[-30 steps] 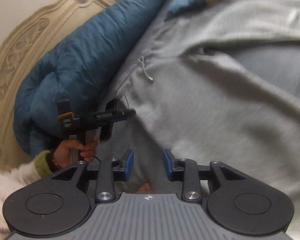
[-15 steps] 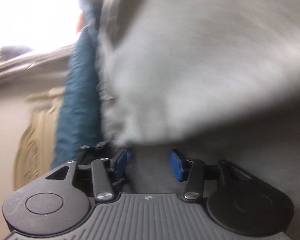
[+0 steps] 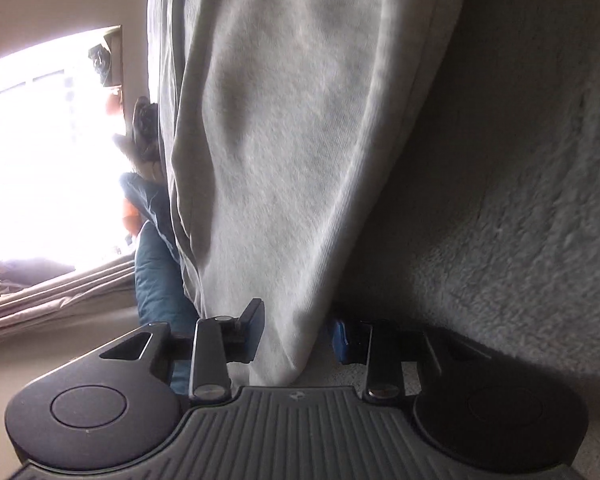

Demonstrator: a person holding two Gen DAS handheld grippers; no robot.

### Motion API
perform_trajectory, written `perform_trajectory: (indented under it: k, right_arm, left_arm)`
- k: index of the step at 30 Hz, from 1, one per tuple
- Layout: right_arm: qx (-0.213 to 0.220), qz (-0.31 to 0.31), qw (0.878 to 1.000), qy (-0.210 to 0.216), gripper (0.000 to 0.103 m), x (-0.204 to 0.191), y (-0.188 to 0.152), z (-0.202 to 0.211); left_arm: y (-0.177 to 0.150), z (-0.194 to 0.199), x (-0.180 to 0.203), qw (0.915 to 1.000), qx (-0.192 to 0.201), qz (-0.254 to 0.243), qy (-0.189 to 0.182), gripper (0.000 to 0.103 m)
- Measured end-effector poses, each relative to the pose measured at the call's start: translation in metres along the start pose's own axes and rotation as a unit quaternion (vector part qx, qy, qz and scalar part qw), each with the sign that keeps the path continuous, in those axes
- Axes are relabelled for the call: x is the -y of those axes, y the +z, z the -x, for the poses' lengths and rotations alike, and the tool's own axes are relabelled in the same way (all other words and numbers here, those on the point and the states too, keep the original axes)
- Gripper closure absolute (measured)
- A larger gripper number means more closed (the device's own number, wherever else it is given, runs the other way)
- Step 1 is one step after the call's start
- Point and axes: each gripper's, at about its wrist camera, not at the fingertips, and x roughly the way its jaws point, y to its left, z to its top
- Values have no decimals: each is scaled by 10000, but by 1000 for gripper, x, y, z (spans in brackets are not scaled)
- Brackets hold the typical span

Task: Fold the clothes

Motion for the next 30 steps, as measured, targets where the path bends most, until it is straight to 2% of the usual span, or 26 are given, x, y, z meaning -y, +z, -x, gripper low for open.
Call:
perform_trajectory:
  k: [2, 7, 8, 9, 12, 14, 16, 19, 23, 27, 30]
  right_arm:
    - [228, 220, 9994, -172, 67, -6, 4, 8]
    - [796, 768, 9920, -601, 75, -21, 14, 28]
    - [909, 877, 9896, -686, 80, -24, 16, 32]
    - [1021, 986, 9869, -771, 85, -27, 18, 36]
    - [1359, 1152, 9800, -889, 89, -33, 29, 48]
    - [1731, 1463, 9686, -1019, 89, -41, 37, 58]
    - [2292, 1874, 9476, -1202, 88, -53, 47, 74]
    - [2872, 2050, 9283, -1173, 90, -65, 65, 98]
    - [3194, 2400, 9113, -995, 93, -83, 76, 115]
    - [3364, 2965, 8891, -920, 94, -108, 78, 112]
    - [3464, 3193, 8780, -850, 94, -126, 86, 113]
  left_arm:
    - [0, 0, 0, 10000, 53, -3, 14, 54]
    - [0, -2, -3, 9998, 175, -99, 56, 66]
    - [1, -2, -3, 9997, 183, -136, 72, 68]
    - [1, -3, -2, 9995, 192, -204, 113, 72]
    - [2, -3, 5, 9978, 214, -513, 358, 86]
    - [3, -3, 10, 9964, 257, -635, 505, 92]
    - [3, -1, 14, 9955, 302, -669, 607, 95]
    - [2, 3, 22, 9939, 426, -788, 644, 99]
    - [1, 10, 38, 9914, 591, -1002, 593, 99]
    - [4, 16, 55, 9904, 694, -1083, 510, 99]
    - [9, 18, 72, 9890, 776, -1184, 435, 99]
